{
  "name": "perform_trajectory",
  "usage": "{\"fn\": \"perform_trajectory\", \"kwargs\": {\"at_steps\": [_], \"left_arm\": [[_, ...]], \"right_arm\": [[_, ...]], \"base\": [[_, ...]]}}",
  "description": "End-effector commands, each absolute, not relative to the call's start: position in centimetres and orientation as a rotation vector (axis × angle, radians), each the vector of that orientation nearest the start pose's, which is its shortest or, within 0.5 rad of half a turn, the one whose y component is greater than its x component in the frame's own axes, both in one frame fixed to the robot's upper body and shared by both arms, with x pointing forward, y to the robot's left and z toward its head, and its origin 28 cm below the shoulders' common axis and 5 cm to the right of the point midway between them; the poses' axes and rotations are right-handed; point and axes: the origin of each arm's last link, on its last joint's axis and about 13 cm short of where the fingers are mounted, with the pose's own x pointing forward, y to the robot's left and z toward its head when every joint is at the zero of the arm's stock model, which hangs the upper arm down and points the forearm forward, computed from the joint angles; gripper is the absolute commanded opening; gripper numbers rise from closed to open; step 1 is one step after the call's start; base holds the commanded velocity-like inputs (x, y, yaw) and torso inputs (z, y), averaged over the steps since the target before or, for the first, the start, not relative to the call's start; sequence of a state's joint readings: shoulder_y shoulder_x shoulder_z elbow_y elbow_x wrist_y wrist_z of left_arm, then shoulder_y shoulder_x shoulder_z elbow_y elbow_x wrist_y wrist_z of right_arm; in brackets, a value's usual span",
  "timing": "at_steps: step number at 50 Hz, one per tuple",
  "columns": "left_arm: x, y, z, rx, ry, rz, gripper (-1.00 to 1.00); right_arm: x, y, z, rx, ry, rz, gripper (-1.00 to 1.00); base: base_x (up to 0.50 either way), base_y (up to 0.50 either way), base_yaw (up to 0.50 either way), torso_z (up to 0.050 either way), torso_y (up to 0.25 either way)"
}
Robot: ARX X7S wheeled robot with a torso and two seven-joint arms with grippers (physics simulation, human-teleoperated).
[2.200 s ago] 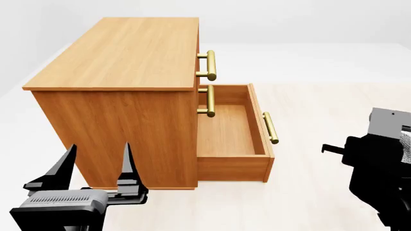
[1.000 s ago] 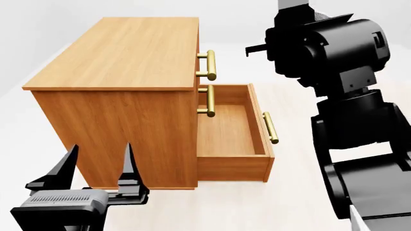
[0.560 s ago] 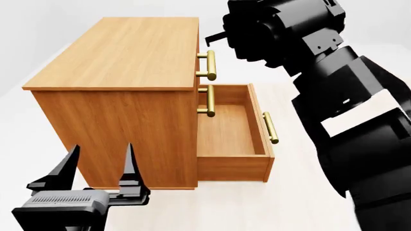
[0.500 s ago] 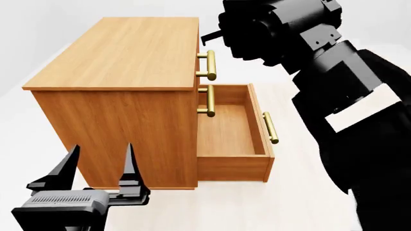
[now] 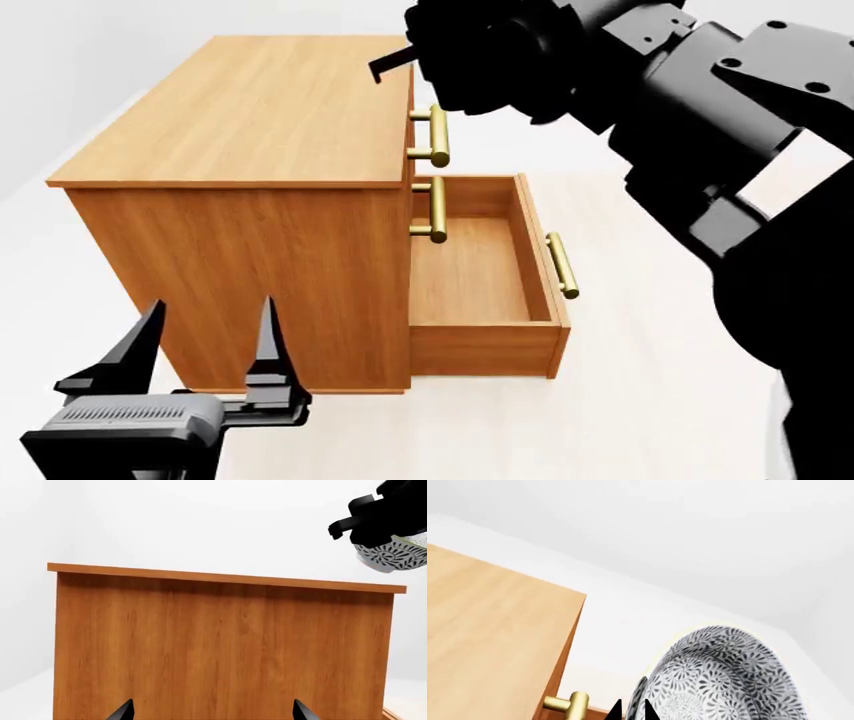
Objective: Put the bowl on top of the cabinet.
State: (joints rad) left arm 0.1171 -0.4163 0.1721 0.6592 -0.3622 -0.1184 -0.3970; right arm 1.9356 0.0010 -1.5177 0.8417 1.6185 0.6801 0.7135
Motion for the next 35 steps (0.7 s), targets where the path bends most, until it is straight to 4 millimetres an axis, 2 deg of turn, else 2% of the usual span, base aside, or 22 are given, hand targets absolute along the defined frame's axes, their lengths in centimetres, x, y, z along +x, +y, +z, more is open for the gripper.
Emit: {"fn": "perform_trajectory", "kwargs": {"at_steps": [1,17,35], "left_arm": [[16.7,22.2,11.7,-0.071,-0.305,-0.008,1.0],[16.6,22.3,11.8,-0.077,-0.306,-0.009,1.0],[16.6,22.2,11.9,-0.079,-0.306,-0.011,1.0]], "right_arm": [[36.0,2.8,36.6,-0.382,0.148,0.0,-1.0],[35.4,4.5,36.2,-0.308,0.069,0.201,-1.0],[34.2,5.7,36.3,-0.345,0.007,0.358,-1.0]], "base": [[0.0,0.0,0.0,0.0,0.0],[0.0,0.0,0.0,0.0,0.001],[0.0,0.0,0.0,0.0,0.001]]}}
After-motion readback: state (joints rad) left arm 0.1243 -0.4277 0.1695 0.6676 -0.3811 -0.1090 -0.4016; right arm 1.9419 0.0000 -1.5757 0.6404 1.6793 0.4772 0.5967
